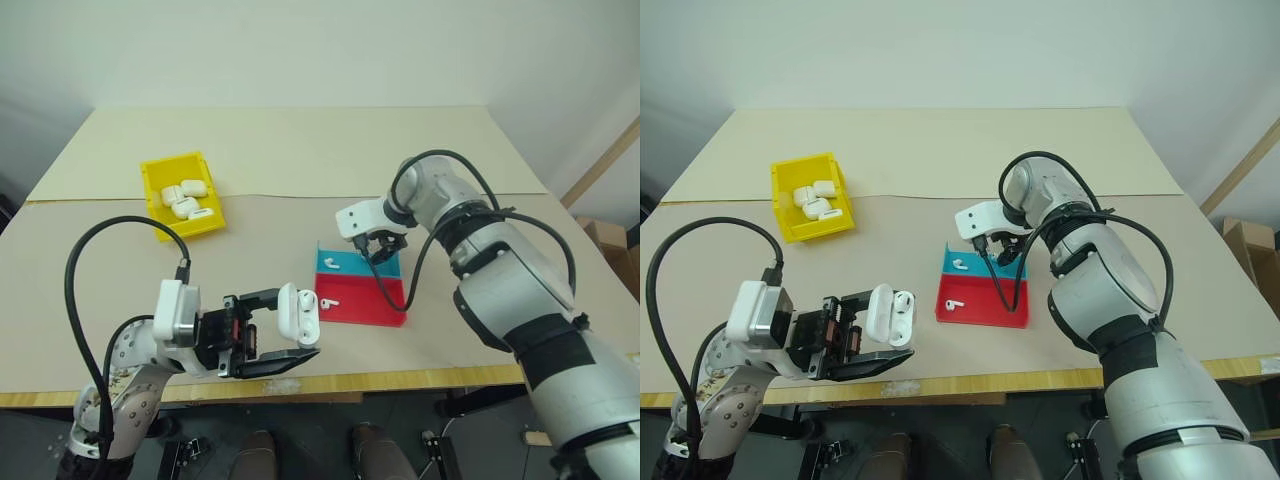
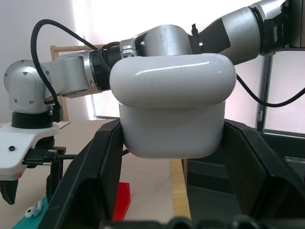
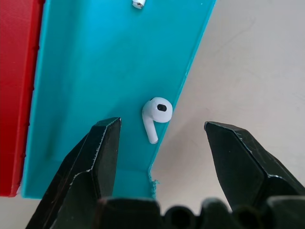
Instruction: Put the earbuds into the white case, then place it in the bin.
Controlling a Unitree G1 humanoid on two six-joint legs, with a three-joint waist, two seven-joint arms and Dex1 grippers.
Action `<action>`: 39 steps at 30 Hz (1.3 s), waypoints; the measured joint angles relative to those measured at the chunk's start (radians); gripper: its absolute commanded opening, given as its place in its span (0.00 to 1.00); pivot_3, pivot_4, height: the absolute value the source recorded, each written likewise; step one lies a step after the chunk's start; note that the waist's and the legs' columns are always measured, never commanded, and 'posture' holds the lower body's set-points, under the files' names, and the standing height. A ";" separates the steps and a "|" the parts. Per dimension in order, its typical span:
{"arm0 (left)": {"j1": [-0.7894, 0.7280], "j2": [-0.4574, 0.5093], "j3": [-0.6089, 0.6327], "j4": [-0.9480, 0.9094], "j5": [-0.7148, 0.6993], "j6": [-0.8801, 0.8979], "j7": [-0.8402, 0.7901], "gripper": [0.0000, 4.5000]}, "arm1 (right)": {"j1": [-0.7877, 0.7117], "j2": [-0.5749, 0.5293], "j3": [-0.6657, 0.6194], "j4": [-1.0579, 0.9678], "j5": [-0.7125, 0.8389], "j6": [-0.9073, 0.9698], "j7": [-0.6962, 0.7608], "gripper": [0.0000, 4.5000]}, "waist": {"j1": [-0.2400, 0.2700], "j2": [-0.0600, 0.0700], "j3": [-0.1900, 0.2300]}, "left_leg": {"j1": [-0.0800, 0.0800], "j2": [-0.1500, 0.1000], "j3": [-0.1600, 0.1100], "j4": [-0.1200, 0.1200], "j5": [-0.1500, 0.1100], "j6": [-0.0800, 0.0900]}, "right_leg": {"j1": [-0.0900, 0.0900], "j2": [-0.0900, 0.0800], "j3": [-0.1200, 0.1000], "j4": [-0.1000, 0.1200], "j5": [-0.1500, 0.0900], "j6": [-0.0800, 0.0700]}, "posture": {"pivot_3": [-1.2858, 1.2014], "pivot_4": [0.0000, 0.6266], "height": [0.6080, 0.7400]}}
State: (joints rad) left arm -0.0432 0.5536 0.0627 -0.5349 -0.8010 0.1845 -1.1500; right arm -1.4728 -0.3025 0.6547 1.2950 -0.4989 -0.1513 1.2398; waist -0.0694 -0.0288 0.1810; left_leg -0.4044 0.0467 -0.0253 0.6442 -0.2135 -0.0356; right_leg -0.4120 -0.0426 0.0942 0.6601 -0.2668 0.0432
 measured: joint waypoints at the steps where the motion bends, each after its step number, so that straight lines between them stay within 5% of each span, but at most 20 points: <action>1: 0.002 0.000 0.000 0.000 0.000 -0.002 0.000 0.63 | 0.000 0.001 -0.002 0.003 -0.002 0.000 -0.005 0.74 | 0.000 0.000 0.000 | 0.000 0.000 0.000 0.000 0.000 0.000 | 0.000 0.000 0.000 0.000 0.000 0.000 | 0.52 0.24 1.00; 8: 0.017 0.000 0.000 0.000 0.002 -0.007 -0.002 0.63 | 0.001 0.009 -0.010 0.012 -0.028 -0.022 -0.022 0.74 | -0.001 0.000 0.000 | 0.000 0.000 0.000 0.000 0.000 0.000 | 0.000 0.000 0.000 0.001 0.000 0.000 | 0.52 0.24 1.00; 13: 0.017 0.001 0.000 -0.001 0.002 -0.007 0.005 0.63 | 0.007 0.015 -0.031 0.012 -0.029 -0.025 -0.019 0.48 | -0.001 0.000 0.000 | 0.000 0.000 0.000 0.000 0.000 0.000 | 0.000 0.000 0.000 0.001 0.000 0.000 | 0.52 0.24 1.00; 39: 0.011 0.015 0.000 -0.022 -0.003 -0.004 0.043 0.63 | 0.029 0.020 -0.044 0.021 -0.059 -0.050 -0.025 0.48 | -0.001 0.000 0.000 | 0.000 0.000 0.000 0.000 0.000 0.000 | 0.000 0.000 0.000 0.001 0.000 0.000 | 0.52 0.24 1.00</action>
State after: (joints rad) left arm -0.0324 0.5684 0.0630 -0.5573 -0.8040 0.1801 -1.1073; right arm -1.4442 -0.2820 0.6111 1.3160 -0.5574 -0.2016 1.2150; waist -0.0707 -0.0287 0.1810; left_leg -0.4041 0.0467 -0.0253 0.6443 -0.2135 -0.0356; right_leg -0.4122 -0.0426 0.0944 0.6613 -0.2668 0.0431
